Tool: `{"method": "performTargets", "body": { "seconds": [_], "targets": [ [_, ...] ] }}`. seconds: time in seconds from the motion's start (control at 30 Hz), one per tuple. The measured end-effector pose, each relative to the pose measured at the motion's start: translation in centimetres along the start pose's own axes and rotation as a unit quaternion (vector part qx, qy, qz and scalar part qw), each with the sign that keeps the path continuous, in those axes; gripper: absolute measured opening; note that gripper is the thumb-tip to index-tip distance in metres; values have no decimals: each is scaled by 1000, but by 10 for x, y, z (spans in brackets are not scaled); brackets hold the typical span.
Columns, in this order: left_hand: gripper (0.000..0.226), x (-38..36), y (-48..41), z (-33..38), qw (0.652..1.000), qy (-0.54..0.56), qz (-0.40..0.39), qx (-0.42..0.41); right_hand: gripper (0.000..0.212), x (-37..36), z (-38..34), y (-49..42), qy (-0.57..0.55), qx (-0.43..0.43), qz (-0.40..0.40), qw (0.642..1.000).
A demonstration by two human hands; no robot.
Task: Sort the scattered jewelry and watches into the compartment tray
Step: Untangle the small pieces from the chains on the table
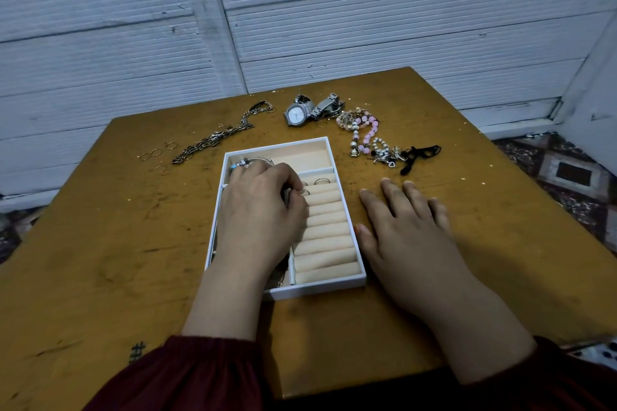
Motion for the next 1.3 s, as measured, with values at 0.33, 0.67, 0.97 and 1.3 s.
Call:
{"method": "performTargets", "body": {
  "seconds": [0.33,0.67,0.97,1.3],
  "targets": [
    [10,1,1,-8,993,110,38,12,55,0,1,1,-7,0,2,1000],
    [23,32,7,-29,930,310,181,85,50,10,3,-1,-62,-3,26,998],
    [24,29,9,-17,922,341,170,71,40,26,11,-1,-123,-25,40,991],
    [14,4,3,35,941,328,77,9,33,47,47,-4,-203,-64,31,977]
  ]
}}
Point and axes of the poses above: each hand's wrist, its own y-axis away from the middle knuckle, its own x-axis out of the back of the hand, z = x × y, the point moved 10 cm from there along -y, towards the middle knuckle, and after that the axes turned 12 degrees about -x, right-handed, at the moved point
